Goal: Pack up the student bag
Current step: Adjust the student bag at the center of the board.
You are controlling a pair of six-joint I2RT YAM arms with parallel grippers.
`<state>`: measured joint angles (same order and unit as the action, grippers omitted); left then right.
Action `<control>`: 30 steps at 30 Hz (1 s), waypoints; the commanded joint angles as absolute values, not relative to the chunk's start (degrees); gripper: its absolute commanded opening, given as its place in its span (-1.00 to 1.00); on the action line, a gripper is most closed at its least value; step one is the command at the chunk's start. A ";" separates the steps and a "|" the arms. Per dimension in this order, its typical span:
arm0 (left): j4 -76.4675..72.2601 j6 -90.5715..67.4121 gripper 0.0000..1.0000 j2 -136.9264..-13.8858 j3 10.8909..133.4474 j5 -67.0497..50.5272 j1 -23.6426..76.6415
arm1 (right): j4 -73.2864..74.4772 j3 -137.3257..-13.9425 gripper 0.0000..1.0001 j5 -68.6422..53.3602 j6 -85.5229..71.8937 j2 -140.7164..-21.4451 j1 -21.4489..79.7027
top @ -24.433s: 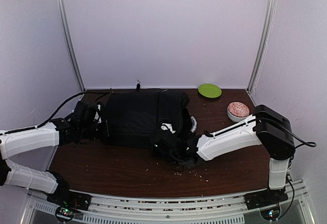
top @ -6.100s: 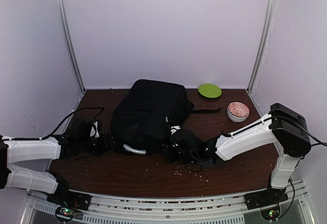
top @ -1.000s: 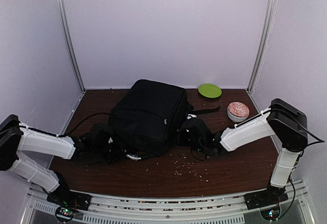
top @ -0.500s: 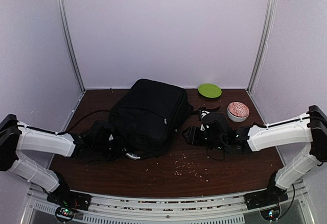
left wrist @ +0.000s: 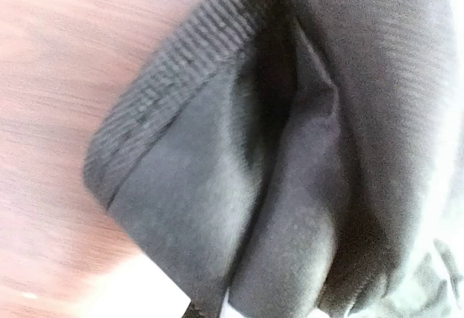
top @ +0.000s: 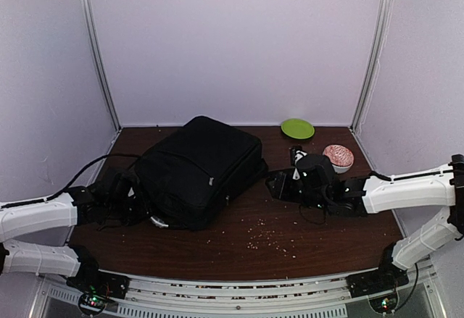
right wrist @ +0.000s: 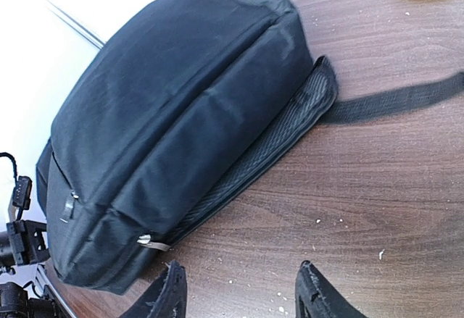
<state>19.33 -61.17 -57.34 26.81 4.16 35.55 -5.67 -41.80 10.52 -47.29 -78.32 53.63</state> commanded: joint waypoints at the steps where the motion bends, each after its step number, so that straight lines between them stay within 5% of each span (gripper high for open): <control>1: 17.92 -54.00 -1.00 -54.58 27.86 7.72 30.89 | -4.36 -39.11 0.00 13.65 -48.53 -73.69 53.51; 6: 6.41 -59.15 -1.00 -59.96 25.89 1.24 32.67 | -4.17 -33.49 0.01 17.42 -51.24 -69.26 53.48; 10: -3.08 -68.76 -1.00 -66.35 26.70 7.97 44.98 | -6.04 -30.52 -0.01 17.98 -52.45 -67.81 53.44; 16: -16.88 -69.31 -0.98 -86.16 39.23 2.28 54.18 | -4.10 -31.97 -0.01 18.38 -50.12 -66.18 53.40; 17: -17.69 -68.15 -0.72 -88.42 41.47 0.00 54.79 | -3.20 -32.54 -0.01 18.46 -49.33 -65.78 53.50; 18: -18.00 -67.48 -0.16 -89.58 42.70 -0.87 55.57 | -2.35 -33.14 -0.01 18.58 -48.85 -65.15 53.45; 19: -18.55 -66.75 0.20 -89.99 43.21 -1.28 56.15 | -1.39 -33.43 -0.01 18.72 -48.46 -64.26 53.44; 21: -17.21 -65.05 0.64 -89.04 43.22 -1.80 56.59 | -0.28 -33.17 0.00 18.98 -47.84 -62.63 53.39; 24: -12.80 -61.42 0.94 -83.93 41.24 -1.52 56.83 | -1.07 -31.50 0.05 17.57 -47.25 -60.54 53.39; 30: 6.64 -52.84 0.96 -68.49 39.61 6.39 59.06 | -7.84 -30.37 0.10 9.85 -48.24 -63.28 53.58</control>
<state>-4.14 -60.40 -76.55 40.60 1.58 57.98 -4.03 -31.18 14.55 -48.10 -60.95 53.63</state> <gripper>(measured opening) 0.977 0.549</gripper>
